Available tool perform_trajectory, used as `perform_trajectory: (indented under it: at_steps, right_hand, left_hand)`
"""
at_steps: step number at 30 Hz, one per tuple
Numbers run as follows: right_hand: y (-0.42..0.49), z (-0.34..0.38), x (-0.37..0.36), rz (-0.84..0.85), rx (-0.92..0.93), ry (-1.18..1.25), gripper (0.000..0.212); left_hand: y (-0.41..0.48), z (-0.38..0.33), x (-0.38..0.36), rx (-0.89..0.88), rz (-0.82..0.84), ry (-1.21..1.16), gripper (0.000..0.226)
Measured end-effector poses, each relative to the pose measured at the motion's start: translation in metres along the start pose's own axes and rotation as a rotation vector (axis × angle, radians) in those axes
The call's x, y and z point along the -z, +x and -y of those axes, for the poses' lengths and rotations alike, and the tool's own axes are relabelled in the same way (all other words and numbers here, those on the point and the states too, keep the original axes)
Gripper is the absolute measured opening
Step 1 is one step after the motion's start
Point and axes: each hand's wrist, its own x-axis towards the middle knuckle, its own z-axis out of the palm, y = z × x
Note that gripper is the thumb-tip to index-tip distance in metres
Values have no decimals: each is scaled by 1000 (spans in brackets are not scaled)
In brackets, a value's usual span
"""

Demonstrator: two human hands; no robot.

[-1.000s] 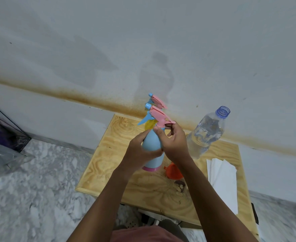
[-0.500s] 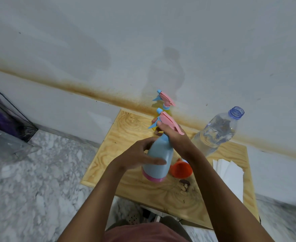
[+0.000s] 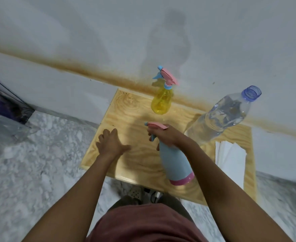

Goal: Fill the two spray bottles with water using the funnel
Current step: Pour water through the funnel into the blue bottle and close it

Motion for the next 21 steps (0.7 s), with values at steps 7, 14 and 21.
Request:
perform_trajectory:
  at_steps: [7, 14, 21]
  right_hand:
    - [18, 3, -7, 8, -64, -28, 37]
    - [24, 0, -2, 12, -109, -53, 42]
    - [28, -1, 2, 7, -94, -84, 47]
  left_hand:
    - [3, 1, -4, 3, 6, 43, 104]
    - [3, -1, -5, 11, -13, 14, 104]
    - [2, -2, -5, 15, -25, 16, 103]
